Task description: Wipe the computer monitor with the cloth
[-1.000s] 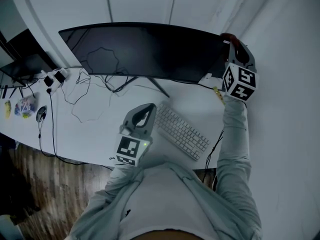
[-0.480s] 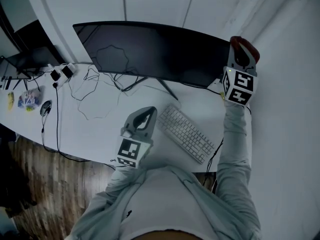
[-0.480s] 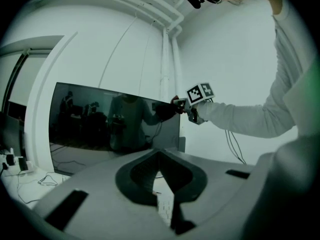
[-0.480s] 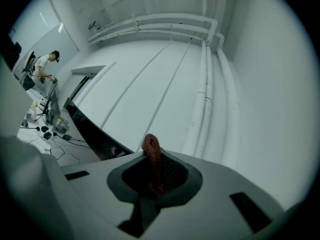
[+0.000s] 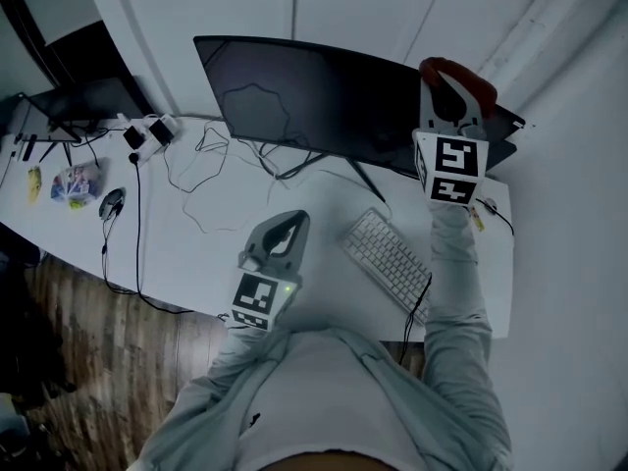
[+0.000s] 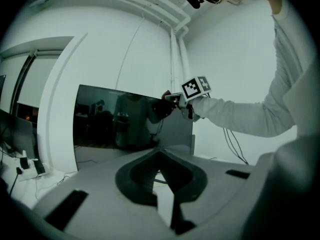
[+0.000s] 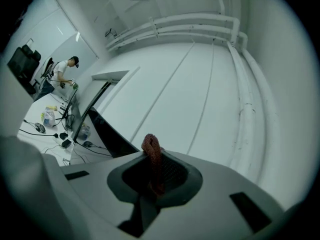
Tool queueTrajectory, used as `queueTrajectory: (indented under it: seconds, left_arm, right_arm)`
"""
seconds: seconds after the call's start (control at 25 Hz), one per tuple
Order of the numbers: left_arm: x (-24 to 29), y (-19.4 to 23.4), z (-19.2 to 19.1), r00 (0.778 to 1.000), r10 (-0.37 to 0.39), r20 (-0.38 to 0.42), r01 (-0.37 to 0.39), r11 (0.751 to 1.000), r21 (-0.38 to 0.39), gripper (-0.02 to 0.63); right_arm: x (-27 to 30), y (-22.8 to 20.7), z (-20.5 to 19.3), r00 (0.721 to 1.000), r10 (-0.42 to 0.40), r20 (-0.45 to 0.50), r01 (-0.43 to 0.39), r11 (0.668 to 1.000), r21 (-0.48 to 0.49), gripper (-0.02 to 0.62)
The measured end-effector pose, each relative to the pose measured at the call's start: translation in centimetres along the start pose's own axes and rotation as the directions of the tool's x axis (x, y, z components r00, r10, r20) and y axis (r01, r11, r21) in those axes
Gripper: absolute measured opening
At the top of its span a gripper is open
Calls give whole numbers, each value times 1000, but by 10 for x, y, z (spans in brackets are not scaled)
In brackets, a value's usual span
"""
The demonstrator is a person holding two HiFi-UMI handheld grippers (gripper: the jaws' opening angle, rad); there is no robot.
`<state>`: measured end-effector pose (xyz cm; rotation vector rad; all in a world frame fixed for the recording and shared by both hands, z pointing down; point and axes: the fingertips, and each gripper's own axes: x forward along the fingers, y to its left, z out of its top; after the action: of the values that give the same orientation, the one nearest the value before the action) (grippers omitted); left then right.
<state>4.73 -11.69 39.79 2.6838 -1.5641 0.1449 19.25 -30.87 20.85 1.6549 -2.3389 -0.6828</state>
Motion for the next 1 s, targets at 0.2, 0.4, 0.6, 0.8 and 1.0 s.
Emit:
queueTrajectory:
  seconds: [0.2,0.4,0.6,0.8,1.0]
  left_arm:
    - [-26,46,-7,999,41,-9,-41,999,-10,21]
    - [-49,89,-9,997,76,-14,-76,997,-12,21]
    - [-74,123,-8,994,108,-7,-108,994,-7,21]
    - [-97,154,-12,990,143,-7,-143,990,-7,21]
    - [-119,182,-19,986,164,-10,-164,986,-9,21]
  right_arm:
    - [29,68,31,997,72,38,-73,997,12,40]
    - [57,129,61,989,134,66,-135,991,9,40]
    - [76,178,84,980,176,94,-179,984,20,40]
    - [94,228,110,965,230,125,-235,972,20,40]
    - [111,281,132,949,280,145,-284,959,6,40]
